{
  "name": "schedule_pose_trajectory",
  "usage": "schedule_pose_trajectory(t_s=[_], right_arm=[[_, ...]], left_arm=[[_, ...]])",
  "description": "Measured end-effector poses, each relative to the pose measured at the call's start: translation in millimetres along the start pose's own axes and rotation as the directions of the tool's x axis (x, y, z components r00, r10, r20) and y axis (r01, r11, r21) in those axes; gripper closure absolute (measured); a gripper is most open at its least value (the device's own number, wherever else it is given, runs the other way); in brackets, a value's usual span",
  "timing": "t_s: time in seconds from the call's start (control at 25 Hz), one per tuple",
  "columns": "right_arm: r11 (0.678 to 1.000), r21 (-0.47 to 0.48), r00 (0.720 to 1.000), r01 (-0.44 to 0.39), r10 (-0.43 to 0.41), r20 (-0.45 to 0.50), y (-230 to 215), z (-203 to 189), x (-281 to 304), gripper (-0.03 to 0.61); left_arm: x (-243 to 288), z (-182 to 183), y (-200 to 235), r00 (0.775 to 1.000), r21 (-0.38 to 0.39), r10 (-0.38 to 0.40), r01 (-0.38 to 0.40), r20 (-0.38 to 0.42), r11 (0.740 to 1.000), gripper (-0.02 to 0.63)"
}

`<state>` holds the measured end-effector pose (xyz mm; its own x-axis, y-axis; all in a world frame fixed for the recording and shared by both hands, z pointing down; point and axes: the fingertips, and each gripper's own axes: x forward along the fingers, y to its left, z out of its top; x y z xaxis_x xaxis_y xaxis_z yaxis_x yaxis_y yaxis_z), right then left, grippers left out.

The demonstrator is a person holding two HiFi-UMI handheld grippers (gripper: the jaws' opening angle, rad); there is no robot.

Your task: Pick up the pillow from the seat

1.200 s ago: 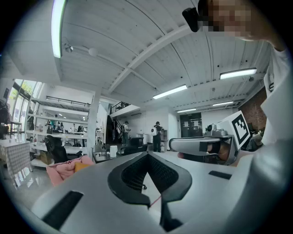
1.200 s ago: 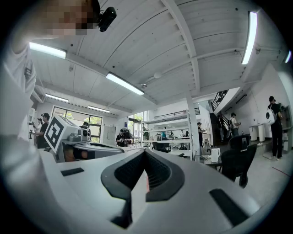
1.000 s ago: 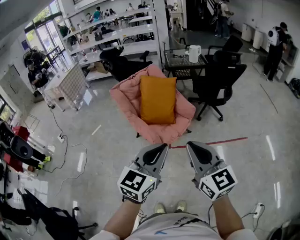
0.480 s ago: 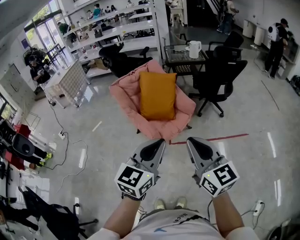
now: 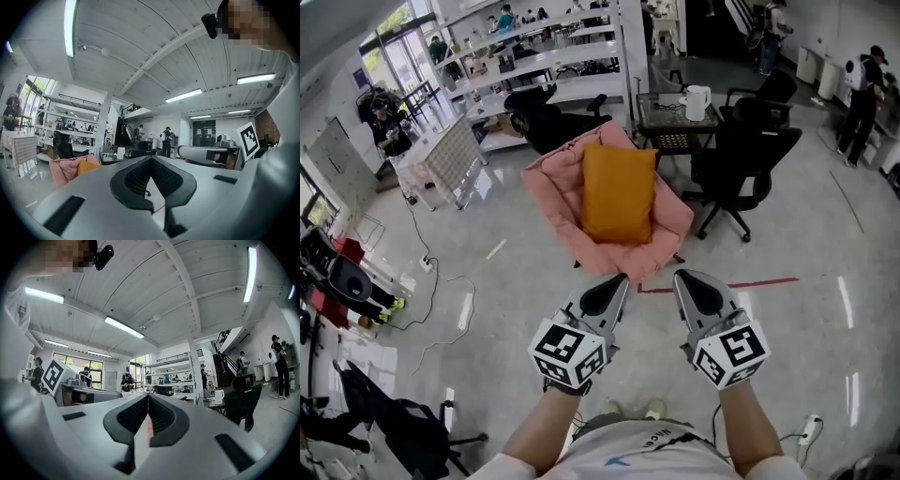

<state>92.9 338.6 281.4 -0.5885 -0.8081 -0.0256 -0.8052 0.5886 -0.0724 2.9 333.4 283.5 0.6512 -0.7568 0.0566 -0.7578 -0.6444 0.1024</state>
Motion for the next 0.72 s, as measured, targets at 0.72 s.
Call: schedule_pose_trajectory(t_s=[0.72], right_arm=[[0.999,0.049,1.000,-0.001,0.002,-0.011,-58.8,-9.1,63.4,0.562]], left_arm=[[77.1,3.5,56.8,0.999,-0.027,0.032,-0.031,0.006,0.999,0.603]])
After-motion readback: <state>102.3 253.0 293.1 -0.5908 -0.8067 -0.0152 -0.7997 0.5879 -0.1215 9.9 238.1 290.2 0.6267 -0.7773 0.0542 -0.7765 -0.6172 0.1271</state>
